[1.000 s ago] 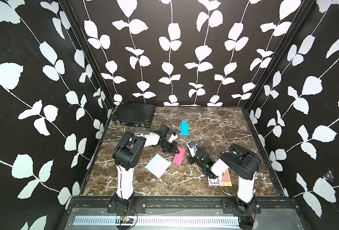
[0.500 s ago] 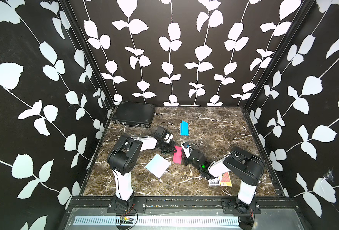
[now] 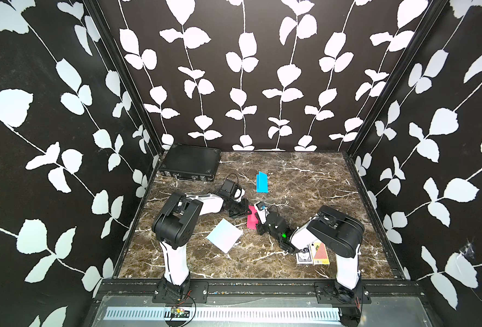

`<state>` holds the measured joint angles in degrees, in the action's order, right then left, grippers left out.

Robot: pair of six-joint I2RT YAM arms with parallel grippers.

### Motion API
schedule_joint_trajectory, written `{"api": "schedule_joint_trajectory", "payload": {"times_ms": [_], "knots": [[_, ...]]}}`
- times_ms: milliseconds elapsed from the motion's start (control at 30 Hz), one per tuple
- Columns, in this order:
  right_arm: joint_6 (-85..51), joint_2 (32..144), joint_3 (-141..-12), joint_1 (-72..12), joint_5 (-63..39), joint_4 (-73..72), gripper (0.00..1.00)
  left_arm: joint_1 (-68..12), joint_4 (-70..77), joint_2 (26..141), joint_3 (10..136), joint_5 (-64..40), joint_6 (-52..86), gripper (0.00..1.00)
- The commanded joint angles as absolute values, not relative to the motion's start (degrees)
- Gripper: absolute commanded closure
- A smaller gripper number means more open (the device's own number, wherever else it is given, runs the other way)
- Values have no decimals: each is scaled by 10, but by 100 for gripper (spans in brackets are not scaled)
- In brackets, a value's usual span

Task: Fold the square paper along the opposite sides
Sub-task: Smooth out the paper at the center of the board.

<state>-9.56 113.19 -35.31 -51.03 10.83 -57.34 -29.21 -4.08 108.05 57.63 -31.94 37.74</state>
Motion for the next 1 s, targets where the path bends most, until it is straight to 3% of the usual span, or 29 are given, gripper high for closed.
{"api": "schedule_joint_trajectory", "payload": {"times_ms": [0, 467, 700, 967], "knots": [[-84, 1152, -348, -511, 132, -590, 97, -294, -44, 1068, 561, -300, 377, 100], [-98, 1078, -291, -497, 143, -523, 97, -295, -37, 1058, 545, -294, 382, 100], [-104, 1030, -318, -499, 64, -492, 94, -295, -29, 1060, 539, -291, 379, 100], [-107, 1067, -334, -533, 56, -511, 91, -295, -26, 1066, 543, -290, 372, 100]]}}
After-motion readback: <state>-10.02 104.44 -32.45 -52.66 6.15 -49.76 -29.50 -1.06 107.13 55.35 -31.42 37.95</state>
